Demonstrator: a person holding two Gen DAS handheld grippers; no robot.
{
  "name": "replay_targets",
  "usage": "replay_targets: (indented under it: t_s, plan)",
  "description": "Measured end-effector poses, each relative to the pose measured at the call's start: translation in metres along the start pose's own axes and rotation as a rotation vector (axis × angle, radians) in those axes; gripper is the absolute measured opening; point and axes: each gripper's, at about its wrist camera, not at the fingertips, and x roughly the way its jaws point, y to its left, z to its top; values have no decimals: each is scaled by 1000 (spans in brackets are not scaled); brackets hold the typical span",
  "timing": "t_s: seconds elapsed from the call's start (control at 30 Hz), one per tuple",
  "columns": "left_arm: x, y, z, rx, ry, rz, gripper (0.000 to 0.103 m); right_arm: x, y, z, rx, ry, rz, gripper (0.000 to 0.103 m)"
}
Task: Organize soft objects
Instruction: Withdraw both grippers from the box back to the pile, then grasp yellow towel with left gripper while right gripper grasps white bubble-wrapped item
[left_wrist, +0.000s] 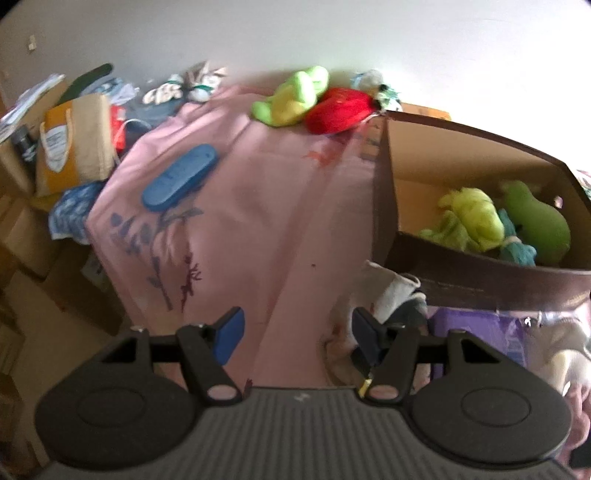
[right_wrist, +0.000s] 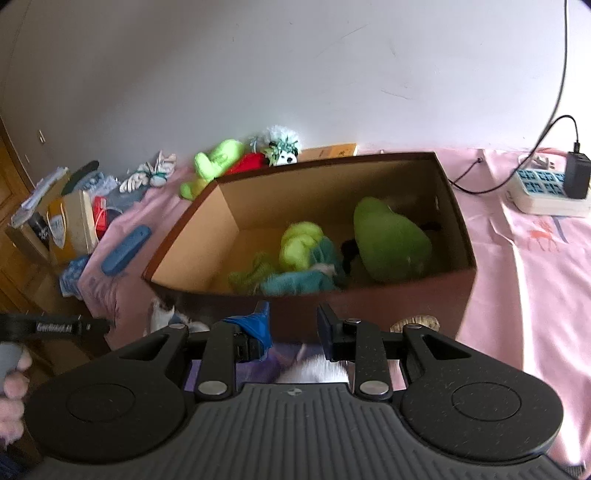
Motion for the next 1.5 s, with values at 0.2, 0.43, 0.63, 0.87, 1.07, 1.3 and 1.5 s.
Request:
replay_targets:
  t_s: [0.2,0.43,0.63,0.87,1.07,1.3,1.5]
  plan:
    - [1,4,-8,79,-9,-89,64,-18,15,-25,-23,12,-86,11]
    - [7,-1,-22,214,11,-183,64,-34,34,-49,8,-5,-195,12]
    - [3,-10,-26,288,11,-259,64,-47,41,-64,49,-17,-236,12]
    - [-4,-9,-29,302,2,-277,64,-48,42,-67,51,-16,-236,13]
    - [-11,5,-42,266,11,-263,65,-35,36,-60,17,11,-210,14]
    - [-14,12,-63,272,36,-291,65,-10,26,-50,14,57,-190,14]
    - [-16,8,-77,341,37,-318,66,2,15,-50,78,74,-178,15]
